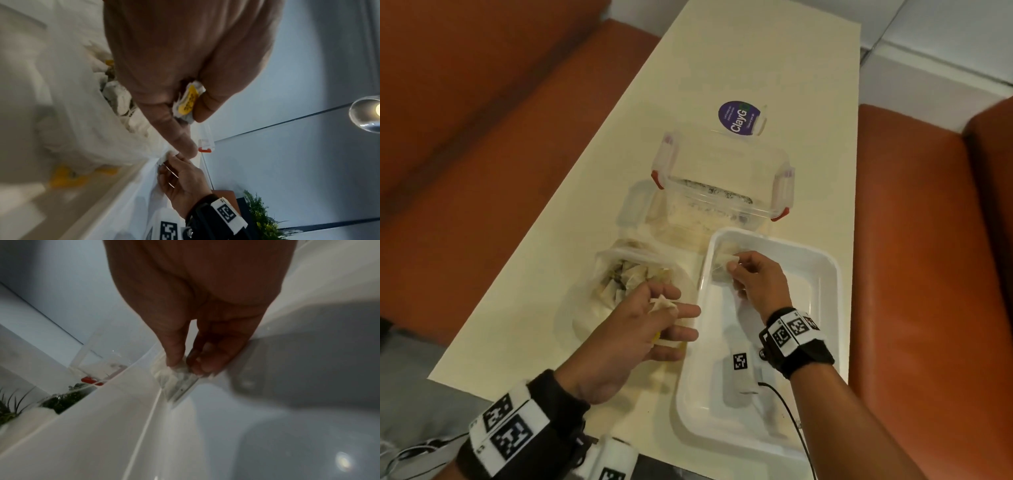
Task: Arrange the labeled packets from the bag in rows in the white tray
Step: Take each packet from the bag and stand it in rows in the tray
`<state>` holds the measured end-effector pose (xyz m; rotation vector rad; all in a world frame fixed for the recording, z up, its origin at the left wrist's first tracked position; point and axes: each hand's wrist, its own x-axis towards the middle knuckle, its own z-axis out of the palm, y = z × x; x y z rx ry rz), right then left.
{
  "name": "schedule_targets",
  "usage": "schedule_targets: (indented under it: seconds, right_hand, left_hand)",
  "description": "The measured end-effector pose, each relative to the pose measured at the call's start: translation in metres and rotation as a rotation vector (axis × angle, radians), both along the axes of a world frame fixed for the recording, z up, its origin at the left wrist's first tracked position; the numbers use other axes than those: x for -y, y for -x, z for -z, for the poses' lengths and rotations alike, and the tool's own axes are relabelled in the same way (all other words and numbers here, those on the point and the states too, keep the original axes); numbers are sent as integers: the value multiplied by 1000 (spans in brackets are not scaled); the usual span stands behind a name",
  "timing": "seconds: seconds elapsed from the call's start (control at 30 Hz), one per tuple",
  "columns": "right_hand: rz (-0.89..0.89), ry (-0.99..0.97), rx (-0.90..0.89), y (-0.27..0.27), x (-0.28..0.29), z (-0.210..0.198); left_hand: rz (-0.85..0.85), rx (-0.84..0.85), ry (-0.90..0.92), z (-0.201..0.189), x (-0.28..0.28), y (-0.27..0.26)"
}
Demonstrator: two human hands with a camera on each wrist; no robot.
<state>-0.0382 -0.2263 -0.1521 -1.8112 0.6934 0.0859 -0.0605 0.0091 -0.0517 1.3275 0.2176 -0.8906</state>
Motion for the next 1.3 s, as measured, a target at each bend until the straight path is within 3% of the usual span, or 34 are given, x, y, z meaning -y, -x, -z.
schedule_targets:
  seconds: [0.13,0.4,0.57,0.73,0.9,0.97,1.1,1.2,1.3]
  right_hand:
    - [42,100,-9,-4,-1,9]
    - [146,58,3,-6,0,15]
    - [185,55,19,3,-5,-8]
    - [-45,-124,91,37,-27,-76]
    - [-386,-306,-43,56,-33,-104]
    - [-334,-351,-29,60,-30,-103]
    - [-165,-450,27,68,-23,-98]
    - [-174,-429,18,72,-21,-94]
    - [-264,-335,31,75,-17,-92]
  left_hand:
    - [3,-36,53,-2,0,1]
    - [8,37,16,0,-3,-4]
    - [-77,25,11,-1,-2,-9]
    - [-80,124,-84,1,10,-12]
    - [234,427,-263,-4,17,-21]
    - [280,437,-300,-6,17,-24]
    - [209,387,-212,-7,21,-22]
    - [134,469,-220,-5,23,-19]
    - [290,642,-307,-2,24,-18]
